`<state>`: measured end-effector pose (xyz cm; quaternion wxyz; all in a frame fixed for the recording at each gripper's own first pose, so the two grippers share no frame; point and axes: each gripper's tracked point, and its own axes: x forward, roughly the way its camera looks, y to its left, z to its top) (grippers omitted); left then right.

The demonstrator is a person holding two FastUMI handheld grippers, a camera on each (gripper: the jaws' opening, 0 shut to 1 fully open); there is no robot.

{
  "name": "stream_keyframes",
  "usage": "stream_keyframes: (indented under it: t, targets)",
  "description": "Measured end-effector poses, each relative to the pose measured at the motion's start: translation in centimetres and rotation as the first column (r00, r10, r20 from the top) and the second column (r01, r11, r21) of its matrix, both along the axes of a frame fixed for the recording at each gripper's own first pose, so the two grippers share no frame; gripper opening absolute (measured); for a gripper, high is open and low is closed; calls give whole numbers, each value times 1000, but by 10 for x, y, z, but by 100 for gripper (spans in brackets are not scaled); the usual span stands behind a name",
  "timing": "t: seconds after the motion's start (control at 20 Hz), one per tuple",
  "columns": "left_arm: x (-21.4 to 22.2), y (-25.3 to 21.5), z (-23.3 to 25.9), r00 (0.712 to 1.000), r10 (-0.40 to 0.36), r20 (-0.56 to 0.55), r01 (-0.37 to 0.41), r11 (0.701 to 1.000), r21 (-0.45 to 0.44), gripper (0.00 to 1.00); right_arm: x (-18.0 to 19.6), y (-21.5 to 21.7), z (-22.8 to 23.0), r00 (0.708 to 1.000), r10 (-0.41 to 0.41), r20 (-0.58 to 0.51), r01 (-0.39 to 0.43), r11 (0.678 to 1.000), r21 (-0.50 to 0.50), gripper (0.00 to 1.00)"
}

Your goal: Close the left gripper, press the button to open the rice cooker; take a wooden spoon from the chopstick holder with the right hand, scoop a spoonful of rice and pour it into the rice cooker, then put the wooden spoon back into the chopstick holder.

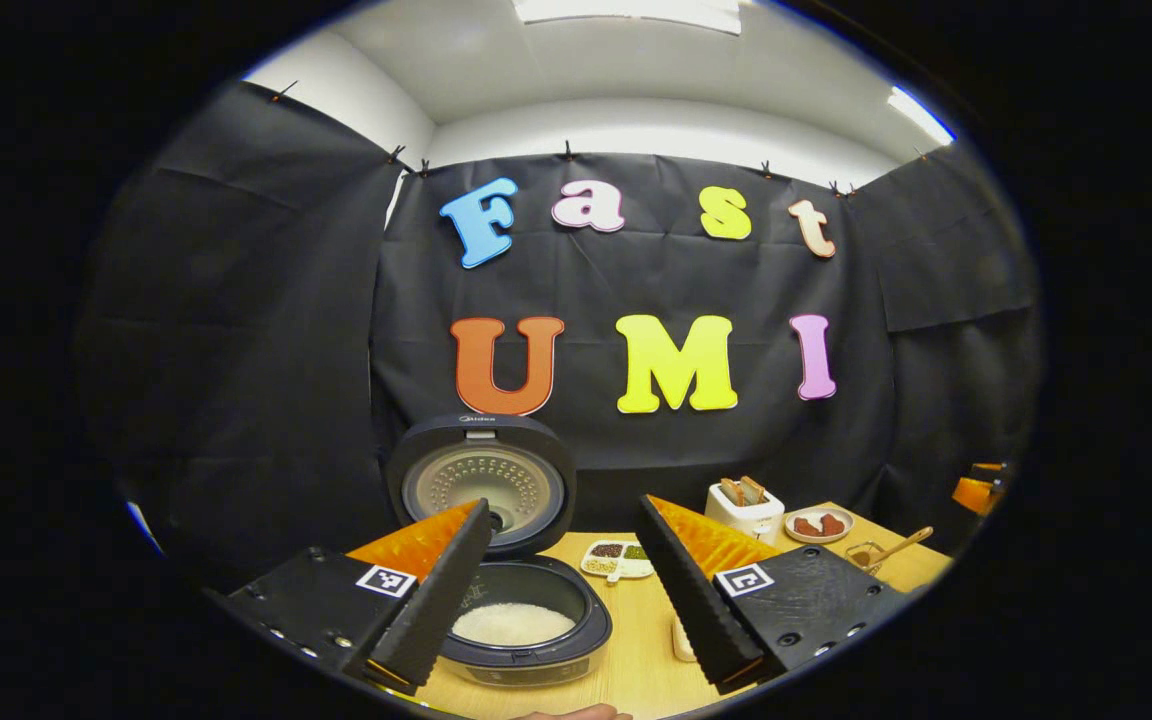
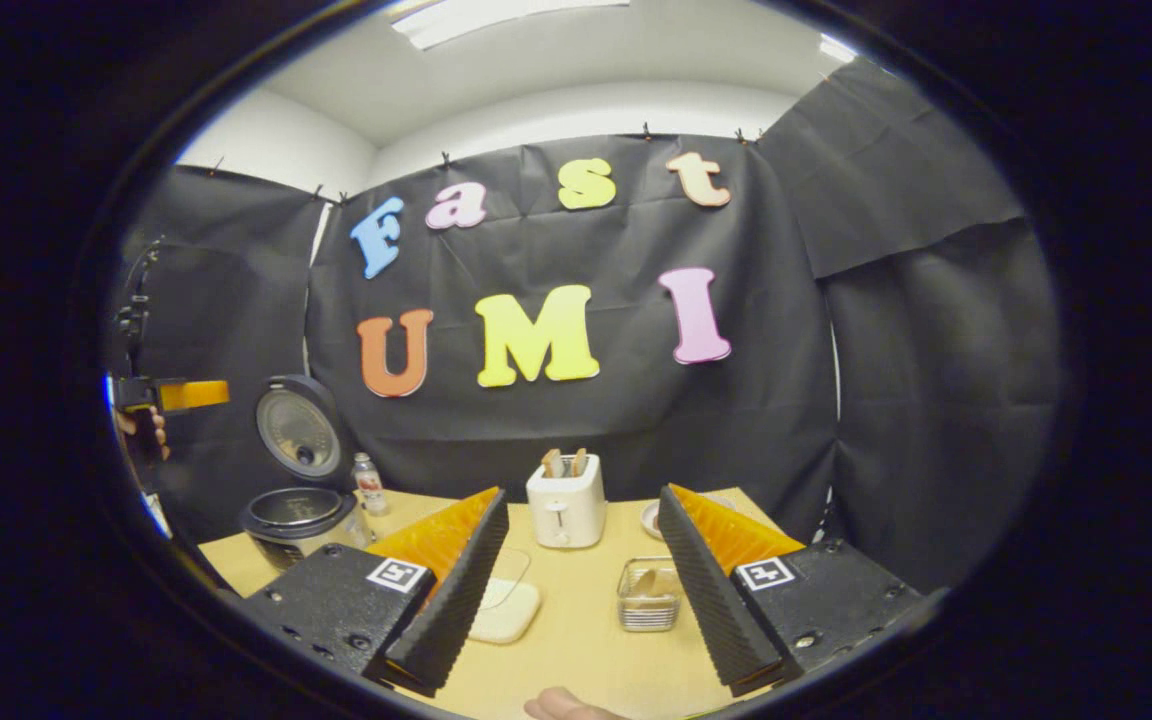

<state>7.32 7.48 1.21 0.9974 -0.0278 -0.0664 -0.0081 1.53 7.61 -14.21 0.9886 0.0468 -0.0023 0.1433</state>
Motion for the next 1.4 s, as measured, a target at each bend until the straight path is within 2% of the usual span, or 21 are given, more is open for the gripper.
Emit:
stream_keyframes:
  t: [0.1,0.2,0.4,0.6,0.65,0.7,0.75,0.8,1.0,1.05,1.1,1.15,1.25,1.35,1.4]
  targets:
    - [7,8,12,1000,20,1,-20,1000,-3,93,-6,-1,-1,1000,6,10,-6,1000,-11,94]
    - [18,11,23,1000,14,21,-14,1000,6,94,-10,-1,1,1000,13,21,-13,1000,-8,97]
    - [45,35,41,996,78,32,-78,997,3,94,-15,-10,-7,999,25,25,-25,1000,-1,97]
    - [83,44,58,994,91,53,-91,996,-9,94,-12,-16,-6,999,34,41,-34,999,-5,97]
    - [93,45,59,995,88,52,-87,996,-18,94,-12,-18,-6,998,34,45,-34,999,-10,94]
    - [104,51,63,994,90,58,-88,996,-33,94,-12,-21,-4,998,27,55,-26,1000,-13,97]
    - [115,57,67,994,93,63,-90,995,-53,94,-13,-23,-2,997,20,70,-20,1000,-11,94]
    - [127,61,69,994,88,64,-83,994,-71,94,-14,-23,1,996,23,88,-22,1000,-11,97]
    - [176,75,68,997,63,48,-57,991,-123,94,-13,-21,-4,995,5,103,-1,999,-40,97]
    - [186,84,64,996,85,31,-80,988,-134,94,-11,-19,-5,995,0,100,5,999,-47,94]
    - [195,91,61,994,107,16,-104,987,-125,94,-11,-18,-8,996,-2,92,7,999,-52,97]
    - [201,95,57,992,126,4,-125,987,-106,94,-12,-16,-8,996,6,86,-2,999,-49,94]
    - [210,98,44,988,154,-32,-156,985,-76,94,-17,-10,-4,995,34,91,-33,999,-19,97]
    - [211,95,42,979,203,-32,-201,978,47,97,-18,-15,3,994,14,106,-16,1000,21,94]
    - [208,94,42,979,203,-20,-202,977,65,100,-20,-16,7,993,6,118,-11,999,38,97]
